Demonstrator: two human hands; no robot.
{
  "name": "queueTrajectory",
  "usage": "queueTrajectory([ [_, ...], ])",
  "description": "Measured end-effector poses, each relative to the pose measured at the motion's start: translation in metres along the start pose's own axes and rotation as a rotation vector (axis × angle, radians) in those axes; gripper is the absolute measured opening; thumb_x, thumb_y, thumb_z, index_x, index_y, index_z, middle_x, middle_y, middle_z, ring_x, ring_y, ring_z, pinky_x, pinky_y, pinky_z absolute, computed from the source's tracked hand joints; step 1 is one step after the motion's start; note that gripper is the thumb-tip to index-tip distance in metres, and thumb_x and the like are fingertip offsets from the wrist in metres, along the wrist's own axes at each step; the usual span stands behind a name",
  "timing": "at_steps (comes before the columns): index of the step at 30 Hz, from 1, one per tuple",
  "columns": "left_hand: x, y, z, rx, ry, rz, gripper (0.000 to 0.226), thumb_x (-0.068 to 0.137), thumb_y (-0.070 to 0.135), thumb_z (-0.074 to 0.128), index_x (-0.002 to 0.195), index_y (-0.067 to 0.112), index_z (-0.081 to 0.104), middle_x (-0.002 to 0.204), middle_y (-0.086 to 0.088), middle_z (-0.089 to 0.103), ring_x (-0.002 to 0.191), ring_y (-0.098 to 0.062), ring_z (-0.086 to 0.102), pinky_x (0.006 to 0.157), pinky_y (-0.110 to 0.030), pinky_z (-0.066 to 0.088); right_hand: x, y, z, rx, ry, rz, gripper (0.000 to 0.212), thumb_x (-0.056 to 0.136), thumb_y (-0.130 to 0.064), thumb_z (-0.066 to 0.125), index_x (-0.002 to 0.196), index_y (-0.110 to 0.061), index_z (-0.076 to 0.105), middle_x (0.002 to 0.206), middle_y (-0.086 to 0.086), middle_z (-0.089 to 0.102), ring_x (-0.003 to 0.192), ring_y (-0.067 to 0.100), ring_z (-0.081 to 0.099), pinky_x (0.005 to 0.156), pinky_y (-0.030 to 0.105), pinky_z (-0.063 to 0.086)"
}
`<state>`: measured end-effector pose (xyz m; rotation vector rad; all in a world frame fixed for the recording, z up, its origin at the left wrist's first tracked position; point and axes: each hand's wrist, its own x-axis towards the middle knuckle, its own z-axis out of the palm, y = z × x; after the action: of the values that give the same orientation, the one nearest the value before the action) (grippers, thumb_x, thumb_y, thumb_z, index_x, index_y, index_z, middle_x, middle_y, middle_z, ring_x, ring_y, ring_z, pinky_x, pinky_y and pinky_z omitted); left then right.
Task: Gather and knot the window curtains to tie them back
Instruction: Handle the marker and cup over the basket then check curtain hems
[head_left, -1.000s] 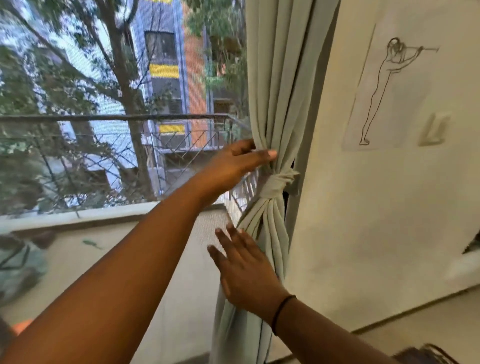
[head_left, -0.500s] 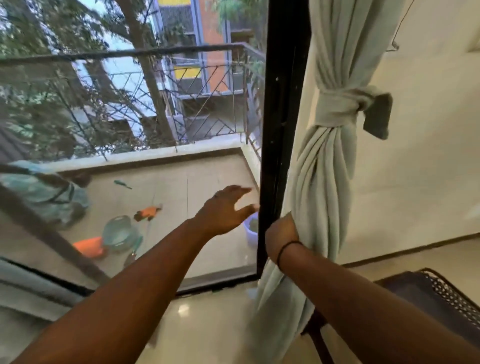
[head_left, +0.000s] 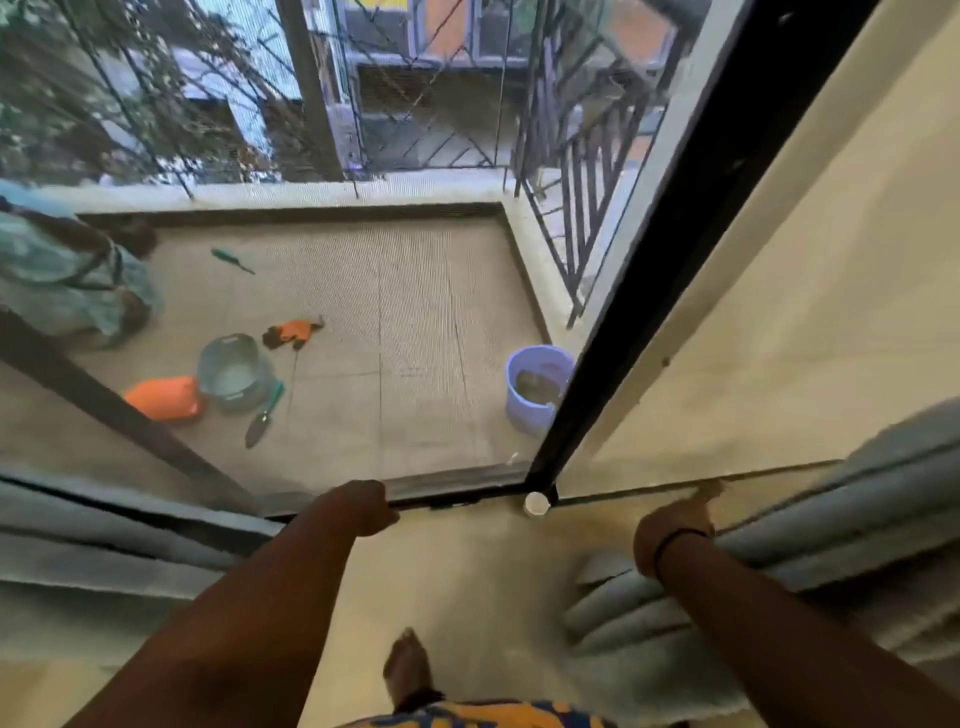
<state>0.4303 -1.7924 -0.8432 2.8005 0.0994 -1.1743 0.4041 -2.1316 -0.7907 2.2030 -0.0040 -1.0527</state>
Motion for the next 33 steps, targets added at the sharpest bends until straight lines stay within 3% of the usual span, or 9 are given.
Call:
queueTrajectory([
  [4, 0.039, 0.000, -0.004, 0.012, 0.010, 0.093, 0.046, 0.092, 0.043, 0.051, 0.128, 0.014, 0.052, 0.134, -0.010, 0.053, 0.120, -0.026, 0.051, 0.101, -0.035, 0.041, 0.022, -0.016, -0.008, -0.048, 0.096, -0.061, 0.036, 0.097, -0.030, 0.032, 0.119, -0.022, 0.060, 0.123, 0.006, 0.060, 0.122, 0.032, 0.046, 0.109, 0.066, 0.007],
  [9, 0.083, 0.002, 0.018, 0.077, -0.063, 0.176, 0.050, 0.096, 0.040, 0.044, 0.138, 0.013, 0.043, 0.144, -0.009, 0.043, 0.131, -0.025, 0.041, 0.105, -0.032, 0.032, 0.065, -0.062, -0.004, 0.060, -0.023, -0.054, 0.044, 0.095, -0.038, 0.031, 0.132, -0.023, 0.049, 0.140, 0.009, 0.047, 0.129, 0.032, 0.040, 0.110, 0.057, 0.017],
  [12, 0.101, 0.004, 0.041, 0.088, -0.102, 0.196, 0.047, 0.095, 0.042, 0.045, 0.133, 0.015, 0.047, 0.136, -0.008, 0.051, 0.126, -0.025, 0.046, 0.101, -0.030, 0.037, 0.091, -0.087, 0.013, 0.134, -0.040, -0.059, 0.042, 0.094, -0.037, 0.031, 0.130, -0.026, 0.050, 0.140, 0.007, 0.047, 0.130, 0.033, 0.039, 0.109, 0.060, 0.018],
  [18, 0.167, 0.000, 0.120, 0.199, -0.272, 0.146, 0.046, 0.095, 0.045, 0.043, 0.132, 0.017, 0.048, 0.135, -0.009, 0.051, 0.124, -0.026, 0.047, 0.101, -0.037, 0.041, 0.183, -0.152, 0.050, 0.250, -0.096, -0.052, 0.042, 0.092, -0.033, 0.032, 0.128, -0.026, 0.051, 0.136, 0.009, 0.047, 0.125, 0.038, 0.039, 0.105, 0.070, 0.015],
  [24, 0.267, 0.014, 0.188, 0.168, -0.295, 0.167, 0.045, 0.096, 0.042, 0.043, 0.132, 0.017, 0.047, 0.134, -0.008, 0.053, 0.124, -0.026, 0.048, 0.100, -0.034, 0.041, 0.292, -0.205, 0.109, 0.396, -0.185, -0.117, 0.043, 0.091, -0.033, 0.029, 0.132, -0.028, 0.044, 0.138, 0.010, 0.042, 0.127, 0.039, 0.035, 0.102, 0.076, 0.007],
  [27, 0.313, 0.021, 0.217, 0.142, -0.279, 0.177, 0.044, 0.096, 0.040, 0.045, 0.132, 0.016, 0.049, 0.132, -0.010, 0.054, 0.122, -0.027, 0.049, 0.098, -0.033, 0.040, 0.337, -0.207, 0.154, 0.483, -0.303, -0.042, 0.045, 0.091, -0.040, 0.029, 0.132, -0.029, 0.041, 0.142, 0.010, 0.038, 0.133, 0.038, 0.029, 0.103, 0.075, 0.004],
  [29, 0.343, 0.024, 0.236, 0.143, -0.256, 0.173, 0.043, 0.095, 0.040, 0.046, 0.132, 0.017, 0.049, 0.132, -0.011, 0.054, 0.122, -0.028, 0.049, 0.098, -0.035, 0.041, 0.364, -0.207, 0.182, 0.520, -0.384, 0.054, 0.054, 0.088, -0.045, 0.032, 0.138, -0.023, 0.037, 0.146, 0.013, 0.032, 0.134, 0.040, 0.028, 0.108, 0.068, 0.012],
  [31, 0.373, 0.023, 0.255, 0.134, -0.231, 0.173, 0.043, 0.095, 0.039, 0.046, 0.132, 0.016, 0.049, 0.132, -0.012, 0.053, 0.121, -0.029, 0.050, 0.096, -0.034, 0.041, 0.386, -0.214, 0.199, 0.578, -0.442, 0.043, 0.062, 0.092, -0.044, 0.034, 0.145, -0.014, 0.030, 0.150, 0.014, 0.030, 0.136, 0.035, 0.030, 0.113, 0.049, 0.022],
  [33, 0.398, 0.020, 0.271, 0.135, -0.211, 0.165, 0.045, 0.095, 0.039, 0.047, 0.134, 0.017, 0.046, 0.133, -0.012, 0.050, 0.120, -0.030, 0.050, 0.094, -0.035, 0.041, 0.401, -0.223, 0.199, 0.646, -0.464, 0.006, 0.052, 0.100, -0.032, 0.033, 0.144, -0.004, 0.031, 0.151, 0.015, 0.031, 0.137, 0.029, 0.033, 0.111, 0.037, 0.028],
])
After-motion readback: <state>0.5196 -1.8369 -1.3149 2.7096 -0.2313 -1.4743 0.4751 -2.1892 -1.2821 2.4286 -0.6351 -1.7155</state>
